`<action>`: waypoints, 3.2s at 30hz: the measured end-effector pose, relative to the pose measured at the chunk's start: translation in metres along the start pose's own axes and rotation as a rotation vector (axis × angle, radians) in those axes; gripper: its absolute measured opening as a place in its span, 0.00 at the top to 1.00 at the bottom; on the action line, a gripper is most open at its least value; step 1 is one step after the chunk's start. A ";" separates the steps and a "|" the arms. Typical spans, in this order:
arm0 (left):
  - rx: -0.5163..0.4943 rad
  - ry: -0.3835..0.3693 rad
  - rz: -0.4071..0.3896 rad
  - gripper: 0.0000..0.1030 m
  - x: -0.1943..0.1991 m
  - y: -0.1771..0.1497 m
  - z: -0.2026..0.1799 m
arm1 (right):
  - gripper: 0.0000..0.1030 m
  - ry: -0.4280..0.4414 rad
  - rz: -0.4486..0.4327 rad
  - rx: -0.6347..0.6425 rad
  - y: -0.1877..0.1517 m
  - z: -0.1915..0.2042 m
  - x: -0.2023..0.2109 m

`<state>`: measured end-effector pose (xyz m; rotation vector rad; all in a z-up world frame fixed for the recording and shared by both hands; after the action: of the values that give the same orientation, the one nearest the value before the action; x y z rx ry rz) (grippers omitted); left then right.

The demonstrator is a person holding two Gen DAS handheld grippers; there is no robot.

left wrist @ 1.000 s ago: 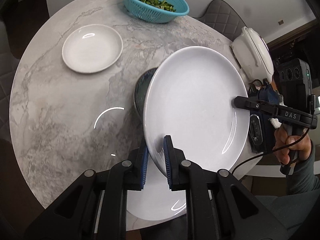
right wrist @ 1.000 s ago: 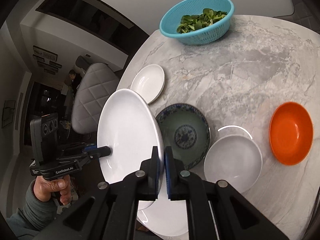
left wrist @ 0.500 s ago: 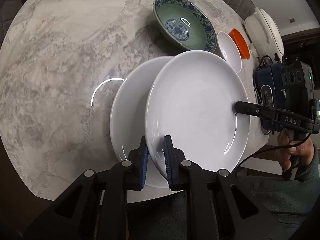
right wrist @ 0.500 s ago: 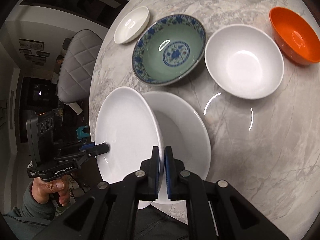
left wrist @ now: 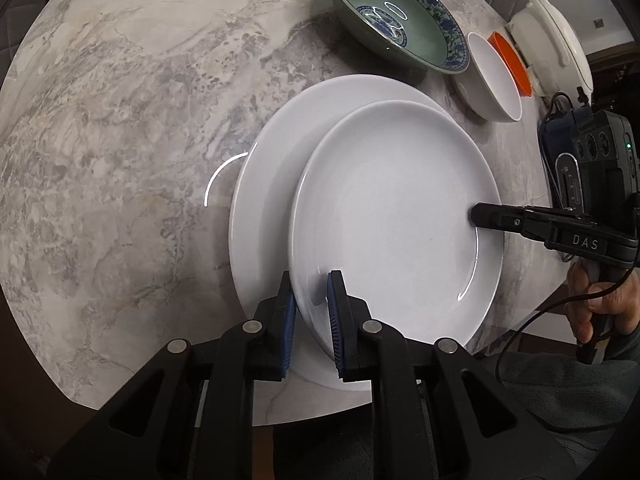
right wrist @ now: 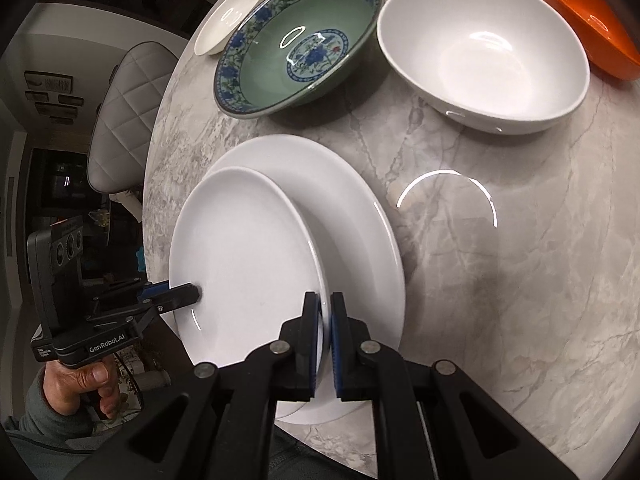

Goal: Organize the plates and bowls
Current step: 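Carry the medium plate with both grippers and lower it onto the large plate, then open both grippers to release the medium plate on the stack, then move both grippers to the deep white plate beside the colander, then close the left gripper on the deep plate's rim while the right gripper grips its opposite rim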

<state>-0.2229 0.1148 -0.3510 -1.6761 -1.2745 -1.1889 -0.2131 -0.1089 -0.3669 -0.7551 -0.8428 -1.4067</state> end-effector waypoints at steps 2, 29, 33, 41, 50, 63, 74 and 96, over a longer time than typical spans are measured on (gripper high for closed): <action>0.005 -0.003 0.003 0.87 -0.005 0.000 0.002 | 0.92 -0.005 0.004 0.004 -0.002 -0.003 -0.001; -0.023 -0.004 -0.102 0.27 0.014 0.005 -0.005 | 0.88 -0.065 -0.016 0.133 -0.002 0.003 -0.010; 0.012 -0.026 -0.129 0.27 0.026 0.006 0.004 | 0.83 -0.064 -0.018 0.137 -0.003 0.004 -0.009; 0.137 -0.220 -0.258 0.27 0.086 0.037 0.039 | 0.58 -0.022 -0.078 0.161 0.000 0.009 0.025; 0.192 -0.227 -0.429 0.00 0.159 0.150 0.110 | 0.18 0.204 -0.368 0.124 0.121 0.025 0.151; 0.253 -0.100 -0.373 0.00 0.118 0.303 0.163 | 0.06 0.238 -0.253 0.154 0.301 0.078 0.076; 0.233 0.003 -0.249 0.02 0.072 0.347 0.181 | 0.33 0.164 -0.103 0.121 0.338 0.065 0.002; 0.154 0.082 -0.168 0.84 0.042 0.377 0.166 | 0.89 0.126 0.023 0.068 0.346 0.061 -0.043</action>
<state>0.1857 0.1803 -0.3680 -1.4185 -1.4399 -1.2103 0.1299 -0.0223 -0.3581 -0.6160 -0.7771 -1.3832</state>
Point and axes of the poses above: each gripper's, at about its wrist camera, not at the fingertips, and x roughly against the way its jaws point, z to its left, y to its top, the point moved 6 cm from there along -x, roughly the way its jaws point, and after that the axes turned 3 degrees about z, right-handed, at the moved point
